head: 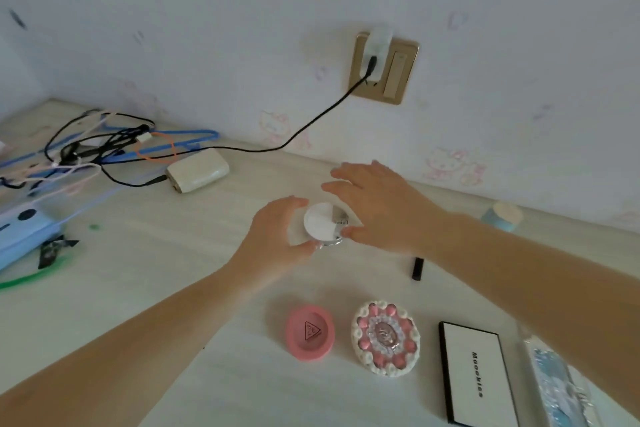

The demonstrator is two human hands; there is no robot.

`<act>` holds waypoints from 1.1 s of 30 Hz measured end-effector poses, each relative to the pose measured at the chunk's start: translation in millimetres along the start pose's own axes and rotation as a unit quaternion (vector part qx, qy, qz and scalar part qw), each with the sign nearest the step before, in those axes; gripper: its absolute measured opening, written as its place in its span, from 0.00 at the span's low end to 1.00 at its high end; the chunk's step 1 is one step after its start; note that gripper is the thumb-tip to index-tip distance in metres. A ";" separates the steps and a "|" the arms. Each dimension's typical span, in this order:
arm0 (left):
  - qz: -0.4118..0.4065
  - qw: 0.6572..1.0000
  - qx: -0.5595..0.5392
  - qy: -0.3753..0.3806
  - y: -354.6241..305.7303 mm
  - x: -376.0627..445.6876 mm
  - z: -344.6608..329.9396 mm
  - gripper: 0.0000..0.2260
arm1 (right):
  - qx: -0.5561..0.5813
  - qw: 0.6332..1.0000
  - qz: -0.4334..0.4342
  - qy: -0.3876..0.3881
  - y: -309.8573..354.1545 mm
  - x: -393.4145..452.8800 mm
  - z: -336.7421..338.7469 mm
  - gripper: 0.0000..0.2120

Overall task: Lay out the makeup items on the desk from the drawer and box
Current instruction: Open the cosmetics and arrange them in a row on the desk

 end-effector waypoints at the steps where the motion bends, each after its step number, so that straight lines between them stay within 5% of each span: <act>1: -0.019 0.999 0.025 -0.001 4.7 7.4 -9.0 0.31 | -0.057 0.998 0.012 0.022 0.9 9.6 -12.4 0.33; 10: -0.056 0.997 0.056 0.018 24.8 30.4 -41.5 0.18 | -0.196 0.960 -0.001 0.201 16.9 49.4 -67.3 0.21; 16: -0.102 0.995 0.007 -0.014 41.9 31.2 -39.8 0.08 | -0.148 0.974 -0.003 0.173 32.3 44.4 -61.0 0.14; 20: -0.121 0.982 -0.147 0.002 47.1 13.8 -24.6 0.17 | 0.003 0.988 -0.053 0.145 37.0 28.5 -39.1 0.13; 24: -0.082 0.919 -0.386 0.032 46.0 -8.6 -12.2 0.18 | 0.117 0.982 -0.111 0.101 48.8 18.5 -9.5 0.17; 28: 0.033 0.779 -0.624 0.058 35.0 -24.8 -21.8 0.20 | 0.146 0.979 -0.122 0.073 73.2 10.7 13.5 0.21; 30: 0.057 0.714 -0.695 0.055 22.8 -36.5 -21.5 0.15 | 0.132 0.981 -0.124 0.067 86.6 4.0 21.6 0.24; 33: 0.074 0.681 -0.728 0.026 7.8 -55.7 -11.0 0.13 | 0.103 0.987 -0.118 0.040 106.2 -10.0 38.1 0.25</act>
Point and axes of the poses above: each hand's wrist, its own x-axis towards the middle knuckle, its own z-axis out of the back of the hand, y = z × x, the point moved 6 cm from there along x, towards the middle knuckle, and after that the axes turned 1 degree about z, right-handed, at the moved point
